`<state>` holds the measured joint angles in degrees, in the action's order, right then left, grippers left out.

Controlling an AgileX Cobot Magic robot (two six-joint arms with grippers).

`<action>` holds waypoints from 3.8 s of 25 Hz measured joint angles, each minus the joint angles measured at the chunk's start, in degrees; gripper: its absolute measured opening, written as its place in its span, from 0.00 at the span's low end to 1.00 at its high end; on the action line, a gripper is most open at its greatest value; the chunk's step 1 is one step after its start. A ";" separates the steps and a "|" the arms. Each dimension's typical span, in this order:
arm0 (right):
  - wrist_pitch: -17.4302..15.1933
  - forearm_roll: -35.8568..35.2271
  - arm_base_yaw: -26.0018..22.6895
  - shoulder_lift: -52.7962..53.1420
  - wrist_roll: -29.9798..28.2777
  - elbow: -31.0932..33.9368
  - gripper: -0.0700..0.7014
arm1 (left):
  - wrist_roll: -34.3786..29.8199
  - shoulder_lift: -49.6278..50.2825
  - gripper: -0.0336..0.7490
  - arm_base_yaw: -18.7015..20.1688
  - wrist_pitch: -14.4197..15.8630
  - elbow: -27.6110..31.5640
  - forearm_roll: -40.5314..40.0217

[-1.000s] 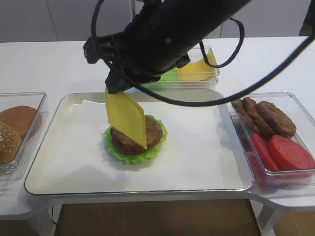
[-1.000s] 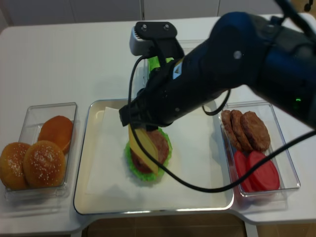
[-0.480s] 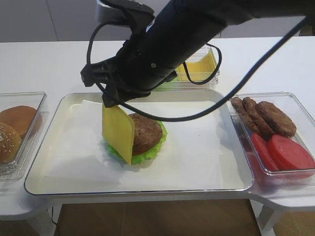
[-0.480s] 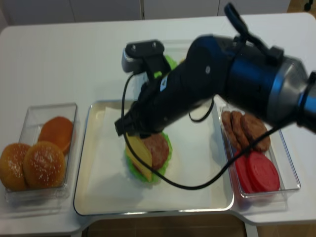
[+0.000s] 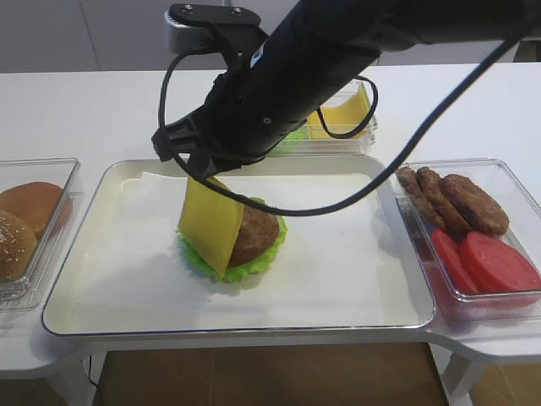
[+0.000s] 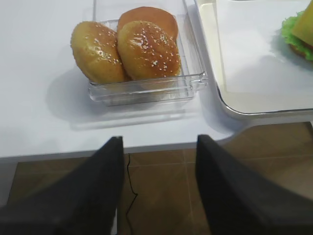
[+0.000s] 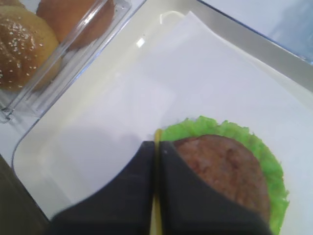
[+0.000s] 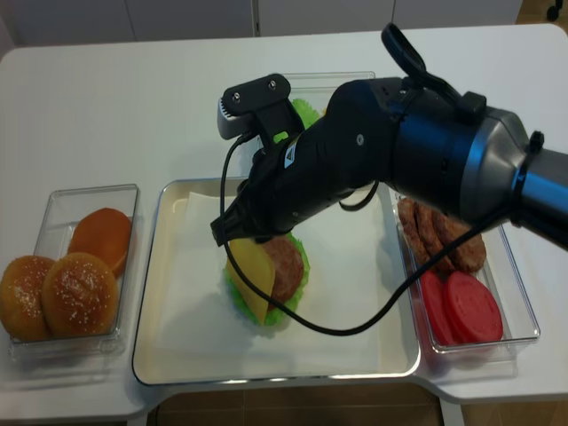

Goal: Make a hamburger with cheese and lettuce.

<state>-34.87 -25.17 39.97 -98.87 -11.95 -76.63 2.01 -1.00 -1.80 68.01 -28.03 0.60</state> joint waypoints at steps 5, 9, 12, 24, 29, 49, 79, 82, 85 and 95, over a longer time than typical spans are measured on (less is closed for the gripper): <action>0.56 4.34 0.00 -0.13 0.00 0.00 0.10 | 0.00 0.00 0.50 0.00 0.00 0.00 0.00; 0.69 7.96 0.00 -0.13 -0.09 0.00 0.10 | 0.00 0.00 0.50 0.00 0.00 0.00 0.00; 0.79 10.46 0.00 -0.13 0.03 0.00 0.10 | 0.00 0.00 0.50 0.00 0.00 0.00 0.00; 1.19 17.62 0.00 -2.50 4.21 0.00 0.10 | 0.00 0.00 0.50 0.00 0.00 0.00 0.00; 1.42 17.74 0.00 -3.67 4.21 0.00 0.10 | 0.00 0.00 0.50 0.00 0.00 0.00 0.00; 1.42 20.68 0.00 -4.22 11.27 0.00 0.22 | 0.00 0.00 0.50 0.00 0.00 0.00 0.00; -21.74 24.45 -11.10 -0.01 17.33 -6.22 0.73 | 0.00 0.00 0.50 0.00 0.00 0.00 0.00; -24.18 24.45 -16.29 1.50 17.37 -6.22 0.73 | 0.00 0.00 0.50 0.00 0.00 0.00 0.00; -25.34 23.62 -21.53 3.92 17.46 -5.46 0.73 | 0.00 0.00 0.50 0.00 0.00 0.00 0.00; -29.05 22.60 -28.87 18.71 17.81 6.81 0.73 | 0.00 0.00 0.50 0.00 0.00 0.00 0.00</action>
<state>-63.91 -2.57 11.10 -80.16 5.86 -69.83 2.01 -1.00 -1.80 68.01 -28.03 0.60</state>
